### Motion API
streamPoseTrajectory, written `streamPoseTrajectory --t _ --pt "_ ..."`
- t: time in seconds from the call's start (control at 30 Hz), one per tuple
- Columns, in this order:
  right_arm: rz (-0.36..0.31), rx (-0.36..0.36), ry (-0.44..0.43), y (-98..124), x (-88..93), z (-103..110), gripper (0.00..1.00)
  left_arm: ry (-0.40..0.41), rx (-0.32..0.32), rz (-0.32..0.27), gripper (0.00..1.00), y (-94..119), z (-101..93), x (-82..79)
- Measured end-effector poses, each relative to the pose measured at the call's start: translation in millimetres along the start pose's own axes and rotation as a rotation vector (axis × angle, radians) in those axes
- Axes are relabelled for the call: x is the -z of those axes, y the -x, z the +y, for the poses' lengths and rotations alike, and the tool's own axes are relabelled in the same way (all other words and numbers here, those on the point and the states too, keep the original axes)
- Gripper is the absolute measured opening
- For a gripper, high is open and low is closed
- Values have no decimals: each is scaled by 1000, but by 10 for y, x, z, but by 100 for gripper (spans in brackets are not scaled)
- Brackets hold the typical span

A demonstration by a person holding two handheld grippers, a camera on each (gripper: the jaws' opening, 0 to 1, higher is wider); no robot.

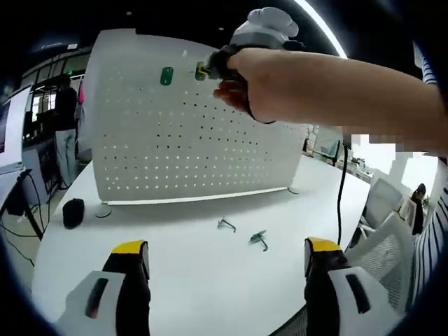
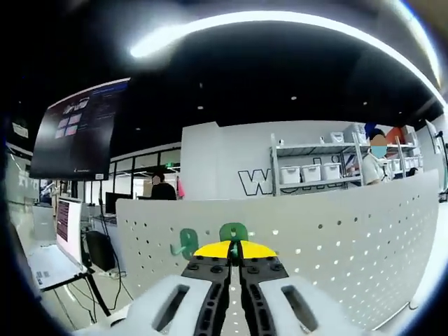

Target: Insert the hook assembly into the mounting plate slot until the hook locks in place.

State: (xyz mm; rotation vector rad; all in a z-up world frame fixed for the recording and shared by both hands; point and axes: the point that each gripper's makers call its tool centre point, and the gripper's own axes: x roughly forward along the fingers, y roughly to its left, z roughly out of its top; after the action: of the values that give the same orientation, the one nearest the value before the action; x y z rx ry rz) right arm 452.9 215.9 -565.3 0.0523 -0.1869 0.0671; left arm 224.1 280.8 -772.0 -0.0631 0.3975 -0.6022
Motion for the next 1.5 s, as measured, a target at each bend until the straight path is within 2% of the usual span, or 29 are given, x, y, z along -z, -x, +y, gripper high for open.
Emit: streamPoseTrajectory --t 0.07,0.13,0.3,0.4,0.63,0.83,1.03,1.13,1.23,1.33,1.5 --pt "-2 1 -2 -32 15 38 1 -1 -10 -2 96 2 13 -1" --pt "-4 7 33 -67 26 58 1 -6 -19 -4 96 4 25 -5" --pt "-15 34 16 -135 53 32 1 -16 -27 -3 96 3 32 -4" --pt "-19 48 1 -153 51 6 1 -20 -65 -5 94 20 106 -10" --pt "-33 52 12 -220 59 46 1 -19 -61 -5 95 8 99 -4" --pt "-24 77 -29 -238 95 10 1 -10 -62 2 93 6 112 12" --pt "-24 86 -3 -233 82 21 1 -10 -65 -2 92 12 116 5" --pt "-14 99 -31 -218 81 21 1 -15 -60 7 92 4 100 23" --pt "-13 108 -24 -216 74 23 1 -29 -58 7 92 5 83 20" --pt "-8 110 -69 -207 84 30 1 -34 -61 7 91 10 93 21" --pt "0 111 -58 -219 99 19 1 -25 -67 5 91 16 115 22"
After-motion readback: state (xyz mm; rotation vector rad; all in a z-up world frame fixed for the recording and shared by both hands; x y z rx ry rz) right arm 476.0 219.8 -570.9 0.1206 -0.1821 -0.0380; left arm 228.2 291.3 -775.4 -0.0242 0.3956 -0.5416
